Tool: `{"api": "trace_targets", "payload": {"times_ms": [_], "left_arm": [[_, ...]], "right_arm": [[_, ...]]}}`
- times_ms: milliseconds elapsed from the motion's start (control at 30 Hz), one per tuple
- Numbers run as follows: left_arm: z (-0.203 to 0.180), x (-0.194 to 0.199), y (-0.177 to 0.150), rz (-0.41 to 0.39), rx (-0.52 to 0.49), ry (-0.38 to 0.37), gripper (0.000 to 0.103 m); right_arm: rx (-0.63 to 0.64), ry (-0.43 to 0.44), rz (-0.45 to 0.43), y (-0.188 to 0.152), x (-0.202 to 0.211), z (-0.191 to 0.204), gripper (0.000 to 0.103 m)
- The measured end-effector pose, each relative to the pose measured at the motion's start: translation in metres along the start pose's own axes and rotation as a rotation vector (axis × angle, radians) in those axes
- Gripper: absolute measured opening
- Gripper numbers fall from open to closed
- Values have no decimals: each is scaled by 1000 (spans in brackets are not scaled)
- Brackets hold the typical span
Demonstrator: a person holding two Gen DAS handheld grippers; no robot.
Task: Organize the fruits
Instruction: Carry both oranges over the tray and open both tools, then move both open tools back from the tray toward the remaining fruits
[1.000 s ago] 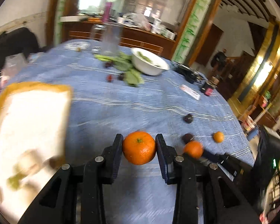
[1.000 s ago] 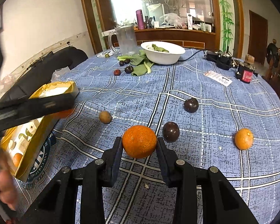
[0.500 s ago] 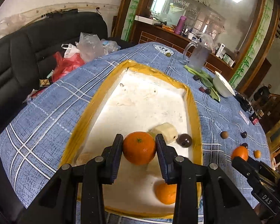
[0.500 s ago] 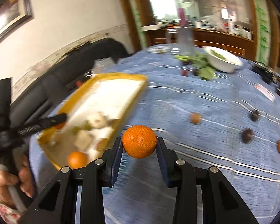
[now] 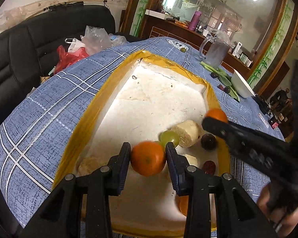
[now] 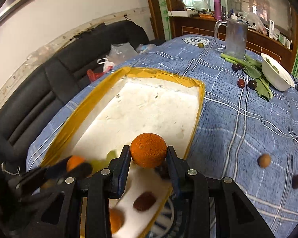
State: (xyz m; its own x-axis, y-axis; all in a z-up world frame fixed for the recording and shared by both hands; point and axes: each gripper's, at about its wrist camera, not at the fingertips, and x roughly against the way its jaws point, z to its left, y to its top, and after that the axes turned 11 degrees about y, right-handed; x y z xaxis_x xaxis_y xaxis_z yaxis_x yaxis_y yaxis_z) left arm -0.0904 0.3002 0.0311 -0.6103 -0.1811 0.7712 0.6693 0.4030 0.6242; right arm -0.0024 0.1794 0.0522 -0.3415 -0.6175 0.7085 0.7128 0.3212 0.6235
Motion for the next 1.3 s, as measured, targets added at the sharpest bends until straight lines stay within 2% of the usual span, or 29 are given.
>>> {"api": "trace_targets", "payload": {"times_ms": [33, 200, 267, 400, 500, 733, 833, 1000, 1300], "left_arm": [[0, 0, 1, -2, 0, -5, 36], [2, 8, 7, -35, 10, -15, 56], [4, 11, 8, -45, 18, -17, 60], [6, 13, 10, -46, 29, -17, 63], [6, 13, 10, -41, 28, -5, 63], [-4, 28, 5, -83, -6, 20, 63], [-16, 39, 1, -119, -51, 42, 67], [-40, 64, -12, -186, -141, 59, 68], [-90, 102, -41, -245, -277, 17, 70]], "right_arm": [[-8, 0, 9, 3, -5, -3, 40], [-36, 4, 23, 13, -16, -12, 40], [-30, -1, 27, 15, -20, -11, 40], [-39, 1, 28, 16, -25, -12, 41], [-31, -2, 7, 16, -19, -11, 48], [2, -19, -66, 7, 26, -4, 51], [11, -39, -103, -8, 54, -5, 59], [-12, -118, -140, -47, 97, -18, 61], [-169, -169, -174, -113, 154, -55, 61]]}}
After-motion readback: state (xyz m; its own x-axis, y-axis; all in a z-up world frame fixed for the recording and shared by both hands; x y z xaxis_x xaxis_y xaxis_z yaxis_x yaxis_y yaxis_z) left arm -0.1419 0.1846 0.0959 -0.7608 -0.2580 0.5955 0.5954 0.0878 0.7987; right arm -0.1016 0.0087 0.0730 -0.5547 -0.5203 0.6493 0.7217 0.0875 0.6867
